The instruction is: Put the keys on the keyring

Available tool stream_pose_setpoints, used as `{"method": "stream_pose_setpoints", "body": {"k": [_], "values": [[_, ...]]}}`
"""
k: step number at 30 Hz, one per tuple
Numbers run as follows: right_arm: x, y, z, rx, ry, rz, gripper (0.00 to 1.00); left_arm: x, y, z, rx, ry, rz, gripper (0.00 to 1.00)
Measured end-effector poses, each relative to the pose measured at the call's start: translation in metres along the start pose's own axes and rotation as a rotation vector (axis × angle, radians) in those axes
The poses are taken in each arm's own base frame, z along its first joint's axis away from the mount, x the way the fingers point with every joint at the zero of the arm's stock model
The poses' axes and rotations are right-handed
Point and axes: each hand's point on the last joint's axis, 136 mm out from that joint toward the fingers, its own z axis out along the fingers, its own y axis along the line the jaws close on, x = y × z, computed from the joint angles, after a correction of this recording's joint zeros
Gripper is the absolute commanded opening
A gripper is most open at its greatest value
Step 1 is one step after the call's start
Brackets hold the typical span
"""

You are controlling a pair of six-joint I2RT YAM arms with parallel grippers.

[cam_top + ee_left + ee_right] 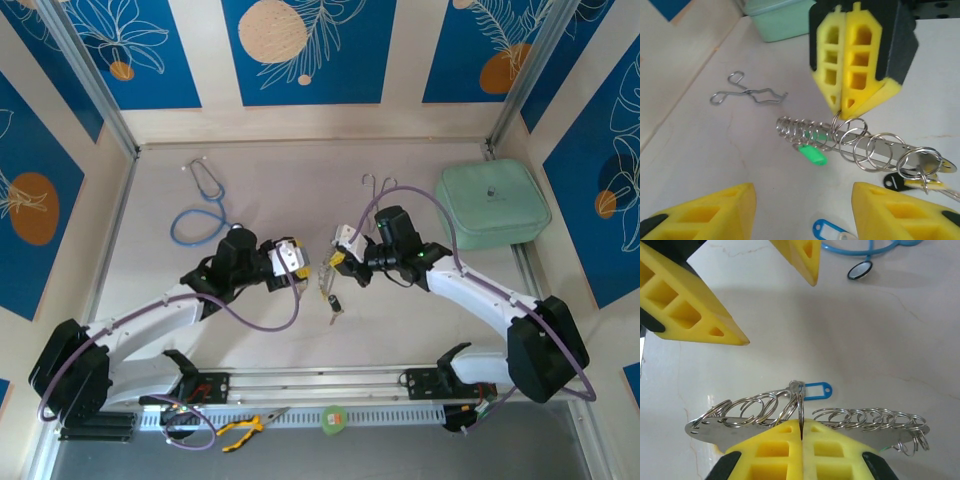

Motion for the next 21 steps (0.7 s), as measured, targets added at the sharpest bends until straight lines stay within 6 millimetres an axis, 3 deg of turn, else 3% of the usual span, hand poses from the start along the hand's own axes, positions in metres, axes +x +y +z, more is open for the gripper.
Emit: {"method": "stream_pose_setpoints", "body": {"k": [6,12,21], "values": [[0.001,0.004,0.003,-0.014,0.005,-0.034,0.00,0.016,-0.023,0.003,0.112,0.047,-0.056,0.49],[0.007,0.010,0.001,-0.015,-0.010,-0.086,0.00,0.030,-0.038,0.008,0.202,0.096,-0.288,0.48],[-0.003,0.016,-0.009,-0.004,-0.068,-0.200,0.00,0.003,-0.056,0.003,0.378,-0.009,-0.537,0.49]]}}
